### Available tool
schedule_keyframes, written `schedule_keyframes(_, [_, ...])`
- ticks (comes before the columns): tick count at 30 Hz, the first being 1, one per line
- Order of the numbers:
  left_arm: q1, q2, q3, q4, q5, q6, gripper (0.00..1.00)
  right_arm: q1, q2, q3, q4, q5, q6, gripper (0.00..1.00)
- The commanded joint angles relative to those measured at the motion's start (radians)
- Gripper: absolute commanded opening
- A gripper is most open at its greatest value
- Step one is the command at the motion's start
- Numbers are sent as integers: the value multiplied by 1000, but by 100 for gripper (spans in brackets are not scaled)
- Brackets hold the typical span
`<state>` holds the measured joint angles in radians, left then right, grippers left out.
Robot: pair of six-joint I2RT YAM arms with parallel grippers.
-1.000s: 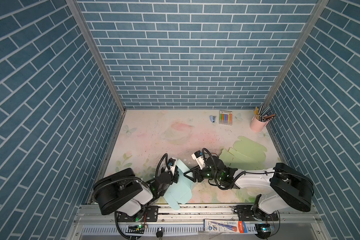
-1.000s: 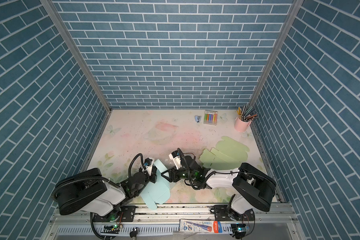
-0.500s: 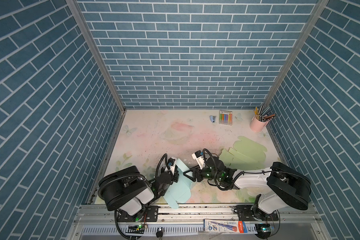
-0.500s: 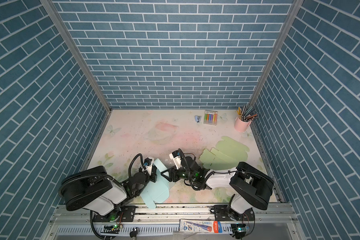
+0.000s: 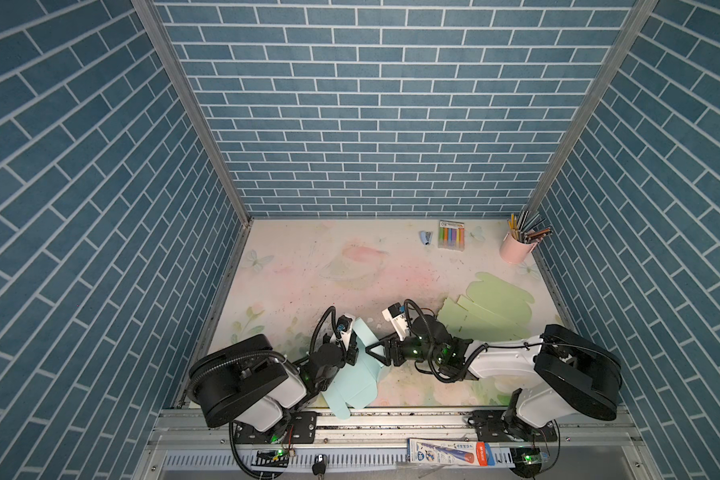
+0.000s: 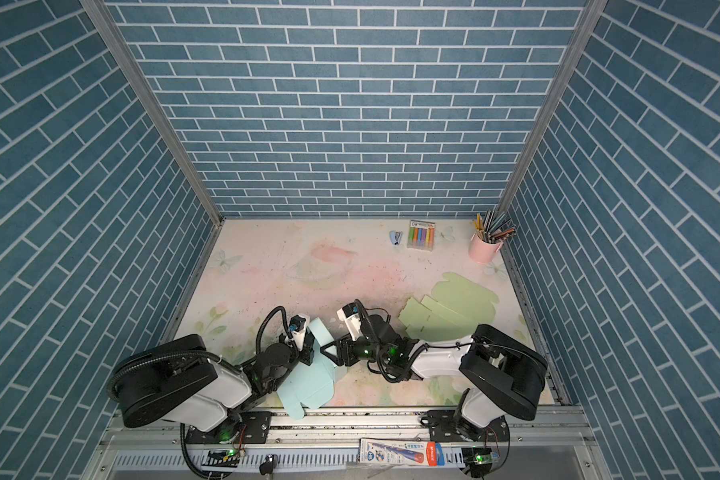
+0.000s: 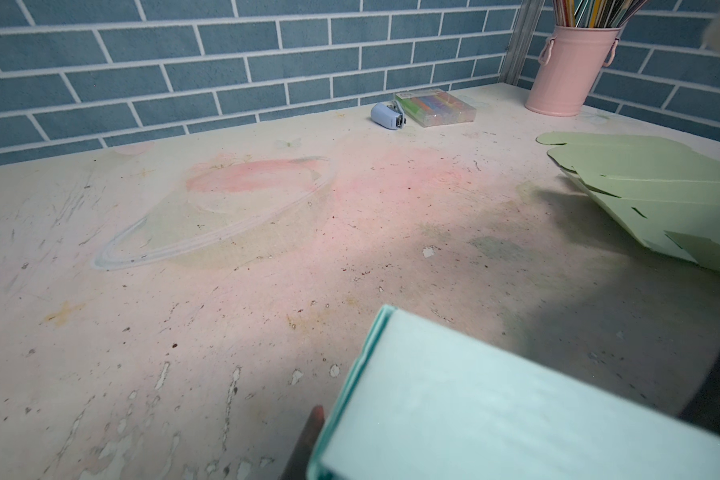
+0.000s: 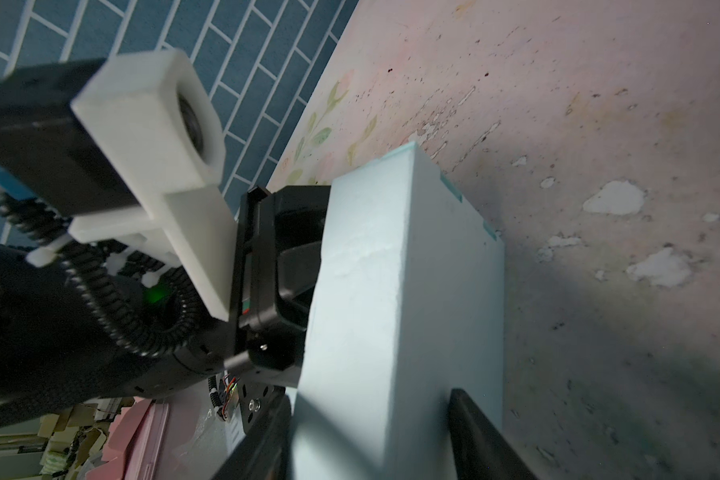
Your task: Fold the paper box
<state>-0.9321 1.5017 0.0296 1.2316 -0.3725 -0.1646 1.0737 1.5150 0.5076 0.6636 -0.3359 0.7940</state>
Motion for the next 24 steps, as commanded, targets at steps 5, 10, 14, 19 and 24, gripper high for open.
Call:
schedule_keyframes(5, [-10,9,26,-16,127,-23,24,21,-24,21,19,-65,24,59])
schedule_keyframes(10, [-10,-4,23,-67,118,-31,28,15,-64,14,-61,-20,-3,59])
schedule_keyframes(14, [-11,-20,-4,-72,108,-42,30,12,-92,15,-126,23,-23,59])
schedule_keyframes(19, [-12,-57,-8,-115,113,-56,31,12,-111,19,-179,64,-45,60])
schedule_keyframes(24, [-12,-120,-21,-192,100,-82,34,11,-135,11,-205,97,-57,61])
